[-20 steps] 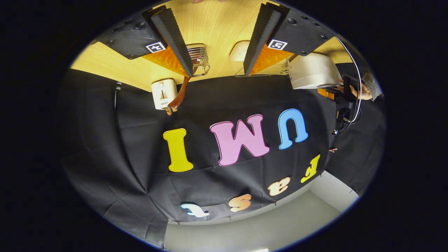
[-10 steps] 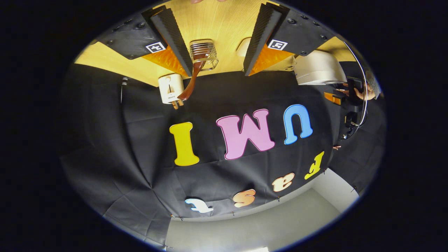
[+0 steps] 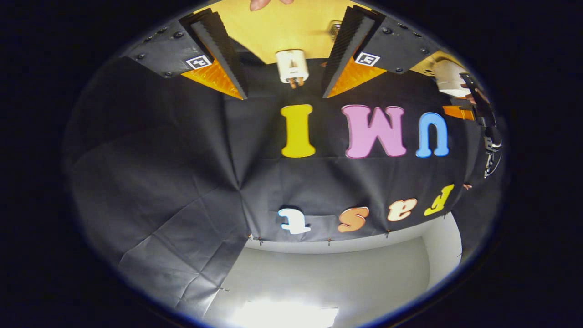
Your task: Close the left gripper, press the button to open the rice cooker; take a wooden spoon from the chopstick holder with the right hand, scoop a spoonful of rice and pour it into the rice cooker, then put the wooden spoon back into the chopstick holder.
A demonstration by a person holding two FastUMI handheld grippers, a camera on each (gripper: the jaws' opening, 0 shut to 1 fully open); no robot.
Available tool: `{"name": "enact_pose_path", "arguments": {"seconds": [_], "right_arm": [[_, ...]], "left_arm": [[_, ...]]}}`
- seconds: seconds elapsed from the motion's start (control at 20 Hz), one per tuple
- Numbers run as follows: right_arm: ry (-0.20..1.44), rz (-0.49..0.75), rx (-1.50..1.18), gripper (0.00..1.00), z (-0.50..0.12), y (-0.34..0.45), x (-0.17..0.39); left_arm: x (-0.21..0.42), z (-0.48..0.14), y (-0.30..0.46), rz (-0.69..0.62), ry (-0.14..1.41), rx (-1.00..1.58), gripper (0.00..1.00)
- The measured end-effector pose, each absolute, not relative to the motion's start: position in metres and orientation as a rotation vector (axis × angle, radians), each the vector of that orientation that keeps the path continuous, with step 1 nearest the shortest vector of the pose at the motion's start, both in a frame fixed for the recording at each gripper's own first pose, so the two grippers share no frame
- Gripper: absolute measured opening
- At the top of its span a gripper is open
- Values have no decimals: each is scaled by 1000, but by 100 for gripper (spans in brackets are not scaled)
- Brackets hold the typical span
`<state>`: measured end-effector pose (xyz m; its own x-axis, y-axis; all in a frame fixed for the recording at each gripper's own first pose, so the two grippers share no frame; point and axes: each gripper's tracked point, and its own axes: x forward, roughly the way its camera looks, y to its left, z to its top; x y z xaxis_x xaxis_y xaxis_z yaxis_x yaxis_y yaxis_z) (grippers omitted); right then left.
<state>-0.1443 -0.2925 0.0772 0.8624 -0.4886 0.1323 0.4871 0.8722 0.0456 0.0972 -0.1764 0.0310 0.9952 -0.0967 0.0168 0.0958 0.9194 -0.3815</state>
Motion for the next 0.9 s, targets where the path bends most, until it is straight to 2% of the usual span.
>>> {"name": "enact_pose_path", "arguments": {"seconds": [0.2, 0.35, 0.5, 0.9], "right_arm": [[-29, -537, -38, 98, 47, -353, -152], [-31, -511, -56, 98, 37, -367, -148], [-22, -499, -112, 98, 26, -380, -140], [-6, -428, -92, 98, 22, -357, -133]], "left_arm": [[88, -11, -327, -268, 35, -397, 95], [90, -25, -379, -270, 24, -305, 95], [90, -47, -421, -286, 90, -345, 95], [99, -60, -404, -185, 98, -283, 95]]}}
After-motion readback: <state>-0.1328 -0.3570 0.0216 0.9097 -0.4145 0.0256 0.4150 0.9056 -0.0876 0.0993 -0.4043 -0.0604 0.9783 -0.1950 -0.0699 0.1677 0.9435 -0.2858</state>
